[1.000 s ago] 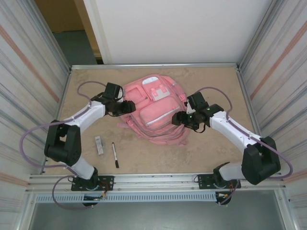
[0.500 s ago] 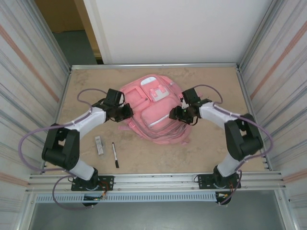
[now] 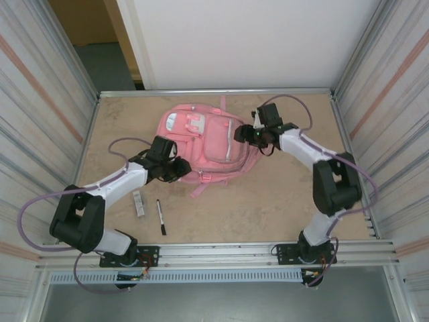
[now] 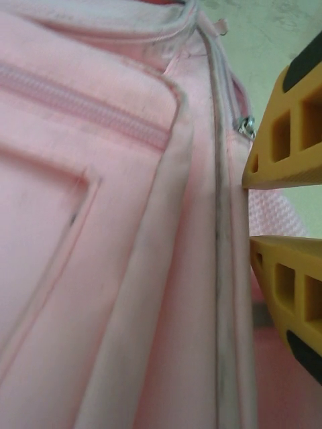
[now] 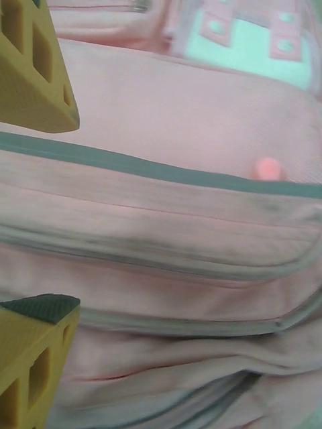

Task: Pack books, pencil case, and school supplies into a backpack

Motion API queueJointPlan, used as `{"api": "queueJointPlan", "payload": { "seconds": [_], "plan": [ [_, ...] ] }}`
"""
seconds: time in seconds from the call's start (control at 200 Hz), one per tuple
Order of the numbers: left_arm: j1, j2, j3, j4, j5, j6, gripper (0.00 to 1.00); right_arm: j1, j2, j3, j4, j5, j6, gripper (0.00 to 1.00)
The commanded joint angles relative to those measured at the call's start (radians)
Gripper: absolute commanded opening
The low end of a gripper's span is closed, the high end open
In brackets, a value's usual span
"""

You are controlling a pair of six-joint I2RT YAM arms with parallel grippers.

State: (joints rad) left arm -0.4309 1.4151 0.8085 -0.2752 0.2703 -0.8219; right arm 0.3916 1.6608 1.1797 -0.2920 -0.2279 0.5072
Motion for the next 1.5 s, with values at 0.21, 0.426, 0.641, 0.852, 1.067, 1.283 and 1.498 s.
{"api": "queueJointPlan", "payload": {
  "seconds": [0.21, 0.426, 0.641, 0.852, 1.067, 1.283, 1.498],
  "plan": [
    [0.04, -0.064, -0.009, 0.016, -0.019, -0.036, 0.36, 0.328, -0.298, -0.248, 0.05, 0.203, -0.091, 0.73],
    [0.021, -0.007, -0.014, 0.083, -0.07, -0.148, 0.42, 0.471, -0.13, -0.144, 0.042, 0.204, 0.293, 0.64],
    [0.012, 0.034, 0.01, 0.105, -0.108, -0.169, 0.23, 0.566, 0.038, -0.032, 0.047, 0.244, 0.359, 0.6],
    [0.01, 0.011, 0.022, 0.074, -0.098, -0.159, 0.0, 0.625, 0.164, 0.119, -0.125, 0.475, 0.317, 0.56],
    [0.009, -0.084, -0.026, 0.097, -0.04, -0.199, 0.0, 0.661, 0.222, 0.193, -0.218, 0.585, 0.332, 0.45],
    [0.009, -0.126, -0.04, 0.127, 0.022, -0.226, 0.0, 0.672, 0.278, 0.272, -0.327, 0.665, 0.386, 0.4],
    [0.007, -0.156, -0.039, 0.118, 0.034, -0.227, 0.0, 0.681, 0.323, 0.397, -0.486, 0.741, 0.416, 0.38]
  ]
}}
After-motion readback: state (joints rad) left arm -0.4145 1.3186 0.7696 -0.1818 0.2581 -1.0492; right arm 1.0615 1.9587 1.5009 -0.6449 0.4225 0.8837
